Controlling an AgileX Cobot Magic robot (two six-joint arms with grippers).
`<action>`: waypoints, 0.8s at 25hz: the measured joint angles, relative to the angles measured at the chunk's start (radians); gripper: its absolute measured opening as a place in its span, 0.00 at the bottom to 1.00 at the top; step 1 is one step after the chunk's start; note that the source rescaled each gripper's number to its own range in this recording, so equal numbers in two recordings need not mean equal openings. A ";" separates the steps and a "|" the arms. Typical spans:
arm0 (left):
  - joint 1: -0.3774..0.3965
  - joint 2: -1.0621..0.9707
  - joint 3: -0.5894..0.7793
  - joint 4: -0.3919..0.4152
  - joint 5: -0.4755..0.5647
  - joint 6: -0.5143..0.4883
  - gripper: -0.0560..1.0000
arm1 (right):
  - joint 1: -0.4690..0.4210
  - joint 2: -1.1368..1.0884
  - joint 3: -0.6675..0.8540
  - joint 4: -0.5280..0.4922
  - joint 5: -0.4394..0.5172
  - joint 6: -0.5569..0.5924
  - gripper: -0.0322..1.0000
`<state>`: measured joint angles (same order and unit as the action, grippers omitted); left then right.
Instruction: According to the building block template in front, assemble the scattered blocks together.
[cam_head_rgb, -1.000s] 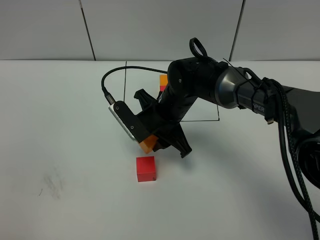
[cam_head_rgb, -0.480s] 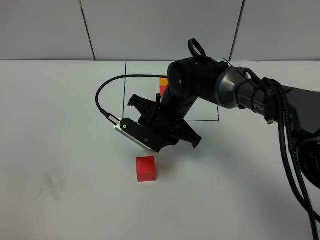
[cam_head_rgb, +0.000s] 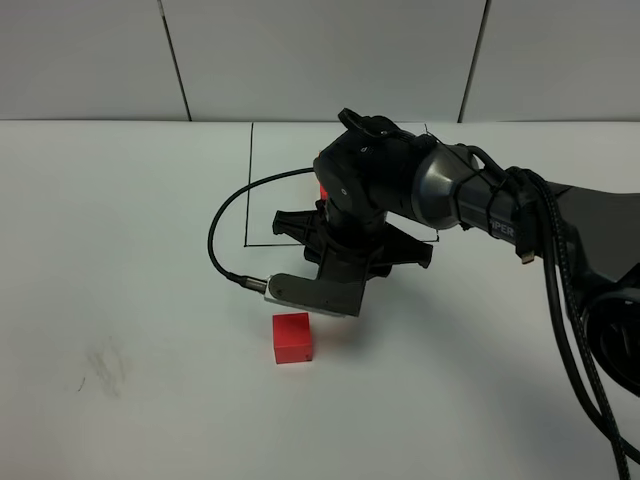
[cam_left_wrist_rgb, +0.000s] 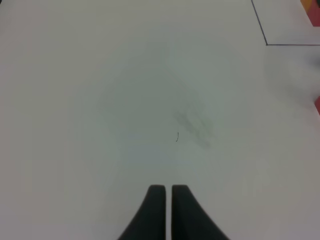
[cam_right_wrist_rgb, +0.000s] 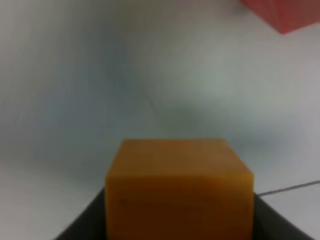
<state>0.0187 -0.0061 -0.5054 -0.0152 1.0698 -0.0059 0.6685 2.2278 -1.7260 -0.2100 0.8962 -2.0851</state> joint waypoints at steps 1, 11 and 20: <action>0.000 0.000 0.000 0.000 0.000 0.000 0.06 | 0.005 0.000 0.000 -0.020 0.000 0.000 0.51; 0.000 0.000 0.000 0.000 0.000 0.000 0.06 | 0.029 0.000 0.000 -0.082 -0.027 0.000 0.51; 0.000 0.000 0.000 0.000 0.000 0.000 0.06 | 0.043 0.000 -0.076 0.029 -0.005 0.000 0.51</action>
<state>0.0187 -0.0061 -0.5054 -0.0152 1.0698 -0.0059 0.7110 2.2278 -1.8019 -0.1815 0.8911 -2.0851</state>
